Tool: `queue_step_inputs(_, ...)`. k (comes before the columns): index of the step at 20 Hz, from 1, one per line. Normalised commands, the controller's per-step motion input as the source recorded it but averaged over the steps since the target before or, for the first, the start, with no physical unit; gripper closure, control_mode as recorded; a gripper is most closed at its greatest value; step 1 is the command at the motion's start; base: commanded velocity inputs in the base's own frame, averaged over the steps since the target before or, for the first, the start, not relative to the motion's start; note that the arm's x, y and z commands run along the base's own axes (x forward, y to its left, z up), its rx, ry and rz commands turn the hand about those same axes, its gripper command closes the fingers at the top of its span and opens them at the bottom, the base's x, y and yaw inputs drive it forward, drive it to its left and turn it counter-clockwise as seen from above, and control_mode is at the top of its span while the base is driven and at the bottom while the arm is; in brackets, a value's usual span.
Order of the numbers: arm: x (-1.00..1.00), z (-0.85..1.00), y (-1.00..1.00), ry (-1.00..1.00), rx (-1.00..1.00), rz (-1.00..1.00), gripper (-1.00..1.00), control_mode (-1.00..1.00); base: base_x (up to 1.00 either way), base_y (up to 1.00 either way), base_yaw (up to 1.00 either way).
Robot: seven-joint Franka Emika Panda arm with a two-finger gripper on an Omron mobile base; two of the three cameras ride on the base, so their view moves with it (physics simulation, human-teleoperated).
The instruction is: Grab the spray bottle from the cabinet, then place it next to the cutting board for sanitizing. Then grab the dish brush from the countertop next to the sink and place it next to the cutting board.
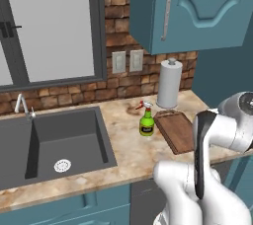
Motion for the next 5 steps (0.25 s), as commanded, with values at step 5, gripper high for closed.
queue_step_inputs(5, -0.58, 0.98, 0.56, 0.02, 0.16, 0.0, -1.0, -1.0, 0.0, 0.0, 0.0)
